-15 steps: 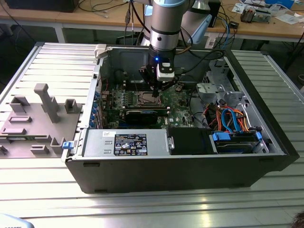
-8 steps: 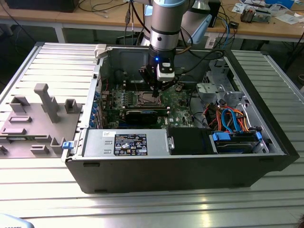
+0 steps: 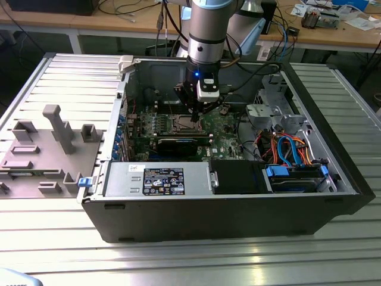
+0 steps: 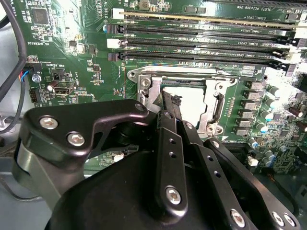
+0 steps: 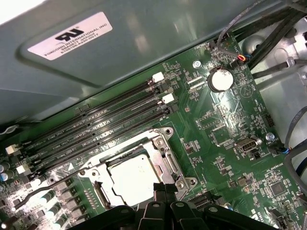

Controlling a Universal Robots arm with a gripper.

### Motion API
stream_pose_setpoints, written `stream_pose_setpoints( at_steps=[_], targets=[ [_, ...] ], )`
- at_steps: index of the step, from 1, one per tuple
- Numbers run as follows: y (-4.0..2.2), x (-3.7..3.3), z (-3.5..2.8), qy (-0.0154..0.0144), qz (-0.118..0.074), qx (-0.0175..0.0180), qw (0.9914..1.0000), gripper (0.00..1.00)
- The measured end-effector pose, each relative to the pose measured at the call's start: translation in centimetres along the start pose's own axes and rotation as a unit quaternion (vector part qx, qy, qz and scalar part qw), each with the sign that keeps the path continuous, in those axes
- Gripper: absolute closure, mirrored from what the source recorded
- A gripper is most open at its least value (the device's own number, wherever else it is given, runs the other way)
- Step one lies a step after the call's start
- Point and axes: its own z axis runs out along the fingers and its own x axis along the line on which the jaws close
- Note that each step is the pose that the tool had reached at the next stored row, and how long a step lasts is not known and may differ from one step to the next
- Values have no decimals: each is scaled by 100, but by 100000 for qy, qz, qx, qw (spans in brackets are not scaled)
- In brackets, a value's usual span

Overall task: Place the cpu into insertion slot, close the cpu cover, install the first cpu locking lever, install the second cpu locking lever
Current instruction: 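Install the first cpu locking lever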

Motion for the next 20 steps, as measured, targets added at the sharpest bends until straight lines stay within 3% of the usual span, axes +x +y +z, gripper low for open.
stream_pose_setpoints(
  at_steps=[20],
  targets=[
    [0,0,6,-52,-821,-7,99997,89]
  ],
)
